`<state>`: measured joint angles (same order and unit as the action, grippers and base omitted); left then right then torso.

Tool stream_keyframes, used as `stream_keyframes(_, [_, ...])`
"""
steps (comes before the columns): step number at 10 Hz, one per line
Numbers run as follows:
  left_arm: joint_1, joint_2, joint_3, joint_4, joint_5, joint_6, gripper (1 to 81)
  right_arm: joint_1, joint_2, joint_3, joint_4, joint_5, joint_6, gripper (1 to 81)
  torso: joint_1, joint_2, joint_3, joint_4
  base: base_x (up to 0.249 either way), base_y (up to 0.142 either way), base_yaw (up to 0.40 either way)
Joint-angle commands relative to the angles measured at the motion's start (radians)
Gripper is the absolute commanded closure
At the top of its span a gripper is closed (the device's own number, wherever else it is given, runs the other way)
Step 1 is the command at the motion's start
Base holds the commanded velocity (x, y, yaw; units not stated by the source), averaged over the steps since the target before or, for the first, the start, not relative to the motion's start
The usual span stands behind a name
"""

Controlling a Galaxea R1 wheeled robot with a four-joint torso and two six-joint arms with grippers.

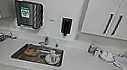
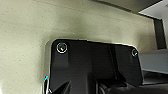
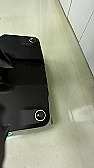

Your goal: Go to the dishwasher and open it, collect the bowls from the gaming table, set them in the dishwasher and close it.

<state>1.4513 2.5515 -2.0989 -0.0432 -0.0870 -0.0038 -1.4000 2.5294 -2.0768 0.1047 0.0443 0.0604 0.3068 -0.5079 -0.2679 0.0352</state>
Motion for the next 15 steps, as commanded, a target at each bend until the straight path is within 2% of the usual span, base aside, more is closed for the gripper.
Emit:
stream_keyframes(1, [-0.051, -0.074, 0.065, -0.009, 0.047, -0.005, 1.0, 0.084, -0.062, 0.035, 0.049, -0.049, 0.001, 1.0, 0.061, -0.095, -0.074, 0.0, 0.0, 0.0, 0.0])
stream_keyframes(4, [-0.058, -0.109, 0.088, -0.01, 0.046, -0.01, 1.0, 0.127, -0.153, 0.143, 0.089, -0.046, 0.001, 1.0, 0.131, -0.205, -0.152, 0.0, 0.0, 0.0, 0.0])
stream_keyframes(6, [-0.059, -0.131, 0.112, -0.026, 0.046, -0.01, 1.0, 0.155, -0.214, 0.233, 0.109, -0.038, 0.001, 1.0, 0.177, -0.277, -0.204, 0.0, 0.0, 0.0, 0.0])
stream_keyframes(7, [-0.059, -0.129, 0.109, -0.026, 0.046, -0.008, 1.0, 0.169, -0.231, 0.265, 0.112, -0.037, 0.001, 1.0, 0.199, -0.312, -0.202, 0.0, 0.0, 0.0, 0.0])
stream_keyframes(8, [-0.059, -0.125, 0.108, -0.026, 0.046, -0.008, 1.0, 0.178, -0.245, 0.294, 0.113, -0.037, 0.001, 1.0, 0.223, -0.349, -0.177, 0.0, 0.0, 0.0, 0.0])
stream_keyframes(11, [-0.061, -0.103, 0.082, -0.024, 0.047, -0.008, 1.0, 0.206, -0.278, 0.324, 0.135, -0.037, 0.01, 1.0, 0.283, -0.444, -0.197, 0.0, 0.0, 0.0, 0.0])
stream_keyframes(15, [-0.061, -0.1, 0.065, -0.026, 0.047, -0.008, 1.0, 0.253, -0.364, 0.399, 0.133, -0.037, 0.074, 1.0, 0.375, -0.591, -0.198, 0.0, 0.0, 0.0, 0.0])
